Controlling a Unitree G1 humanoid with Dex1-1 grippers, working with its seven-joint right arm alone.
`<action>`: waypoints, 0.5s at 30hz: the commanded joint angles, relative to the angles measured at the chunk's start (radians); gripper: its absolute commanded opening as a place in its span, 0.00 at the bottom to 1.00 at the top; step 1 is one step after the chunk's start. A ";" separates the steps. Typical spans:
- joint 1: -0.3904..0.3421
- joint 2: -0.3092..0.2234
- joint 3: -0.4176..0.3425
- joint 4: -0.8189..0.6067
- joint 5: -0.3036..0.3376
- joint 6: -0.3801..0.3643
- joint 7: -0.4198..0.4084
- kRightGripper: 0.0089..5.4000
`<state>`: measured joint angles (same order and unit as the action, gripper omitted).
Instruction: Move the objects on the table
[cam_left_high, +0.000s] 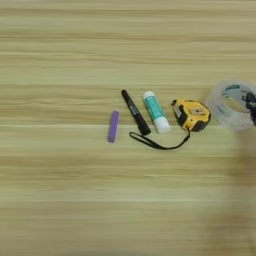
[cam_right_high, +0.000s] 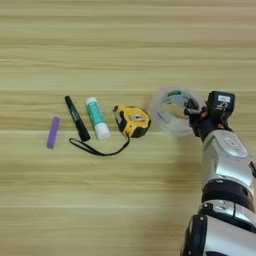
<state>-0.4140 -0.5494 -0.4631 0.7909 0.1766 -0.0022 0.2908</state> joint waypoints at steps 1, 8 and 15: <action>-0.060 -0.048 0.010 -0.014 0.000 -0.044 -0.011 0.29; -0.064 -0.038 0.017 0.015 0.009 -0.054 -0.014 0.28; -0.067 -0.042 0.016 0.027 0.017 -0.059 -0.016 0.28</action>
<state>-0.4229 -0.5491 -0.4522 0.8398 0.1907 -0.0399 0.2855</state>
